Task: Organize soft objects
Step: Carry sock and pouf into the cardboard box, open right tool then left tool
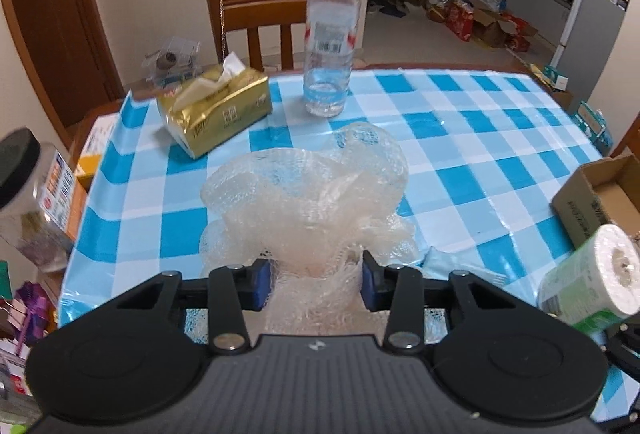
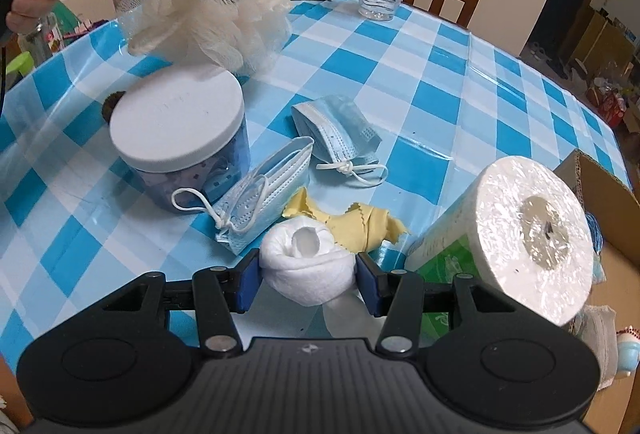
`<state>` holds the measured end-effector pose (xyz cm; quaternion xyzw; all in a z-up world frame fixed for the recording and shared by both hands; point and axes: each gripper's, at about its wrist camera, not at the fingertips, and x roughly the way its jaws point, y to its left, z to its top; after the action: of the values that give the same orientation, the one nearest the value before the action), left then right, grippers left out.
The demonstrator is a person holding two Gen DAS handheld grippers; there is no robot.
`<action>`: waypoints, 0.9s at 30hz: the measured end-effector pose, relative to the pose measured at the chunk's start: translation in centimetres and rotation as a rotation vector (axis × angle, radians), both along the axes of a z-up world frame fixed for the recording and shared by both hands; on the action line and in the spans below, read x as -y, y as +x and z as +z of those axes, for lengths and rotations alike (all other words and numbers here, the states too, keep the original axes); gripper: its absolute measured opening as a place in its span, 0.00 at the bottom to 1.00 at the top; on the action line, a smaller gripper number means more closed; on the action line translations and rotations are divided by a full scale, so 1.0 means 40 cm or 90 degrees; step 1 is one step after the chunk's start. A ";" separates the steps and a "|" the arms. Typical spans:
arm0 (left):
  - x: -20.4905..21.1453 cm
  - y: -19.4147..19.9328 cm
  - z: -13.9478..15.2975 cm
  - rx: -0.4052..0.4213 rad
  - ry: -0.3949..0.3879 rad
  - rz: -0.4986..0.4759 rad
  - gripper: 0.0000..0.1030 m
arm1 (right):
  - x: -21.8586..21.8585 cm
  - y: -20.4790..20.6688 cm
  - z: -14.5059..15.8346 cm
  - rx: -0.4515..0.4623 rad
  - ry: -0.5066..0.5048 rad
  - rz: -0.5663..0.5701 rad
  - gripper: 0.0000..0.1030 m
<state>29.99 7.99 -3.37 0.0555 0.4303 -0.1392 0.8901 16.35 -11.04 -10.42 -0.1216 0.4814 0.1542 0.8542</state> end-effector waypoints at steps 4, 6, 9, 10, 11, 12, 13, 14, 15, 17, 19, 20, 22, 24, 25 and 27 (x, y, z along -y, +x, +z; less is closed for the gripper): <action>-0.004 -0.031 0.045 0.010 0.000 -0.016 0.39 | 0.009 -0.018 0.025 0.006 0.008 -0.001 0.54; -0.006 -0.049 0.065 0.012 -0.004 -0.027 0.39 | 0.015 -0.030 0.038 0.008 0.010 -0.004 0.54; -0.005 -0.081 0.096 0.016 -0.003 -0.047 0.39 | 0.024 -0.053 0.060 0.012 0.014 -0.010 0.54; -0.004 -0.092 0.105 0.017 -0.003 -0.054 0.39 | 0.028 -0.061 0.068 0.012 0.015 -0.013 0.54; -0.002 -0.105 0.115 0.019 -0.002 -0.062 0.38 | 0.032 -0.070 0.076 0.013 0.017 -0.017 0.54; 0.000 -0.117 0.125 0.020 -0.002 -0.071 0.38 | 0.037 -0.078 0.084 0.013 0.019 -0.021 0.54; 0.004 -0.129 0.134 0.019 -0.002 -0.081 0.38 | 0.043 -0.087 0.092 0.013 0.021 -0.025 0.54; 0.008 -0.141 0.142 0.019 -0.002 -0.092 0.38 | 0.048 -0.097 0.100 0.014 0.022 -0.031 0.54; 0.014 -0.154 0.150 0.018 -0.002 -0.105 0.38 | 0.054 -0.108 0.110 0.015 0.024 -0.037 0.54; 0.030 -0.183 0.165 0.018 -0.004 -0.135 0.38 | 0.065 -0.128 0.124 0.016 0.023 -0.048 0.54; 0.049 -0.209 0.175 0.015 -0.009 -0.163 0.38 | 0.081 -0.150 0.140 0.018 0.020 -0.065 0.54; 0.060 -0.220 0.180 0.014 -0.012 -0.175 0.38 | 0.091 -0.162 0.148 0.020 0.018 -0.073 0.54; 0.086 -0.243 0.191 0.017 -0.016 -0.196 0.38 | 0.117 -0.182 0.161 0.026 0.017 -0.083 0.54; 0.114 -0.262 0.204 0.020 -0.025 -0.210 0.38 | 0.149 -0.200 0.173 0.031 0.012 -0.093 0.54; 0.130 -0.270 0.211 0.020 -0.027 -0.215 0.38 | 0.167 -0.207 0.178 0.033 0.010 -0.096 0.54; 0.166 -0.283 0.225 0.026 -0.031 -0.227 0.38 | 0.211 -0.217 0.188 0.040 0.005 -0.106 0.54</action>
<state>18.68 1.34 5.64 0.1122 0.3923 -0.3038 0.8610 7.65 -19.48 -2.89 -0.0828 0.4619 0.0806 0.8794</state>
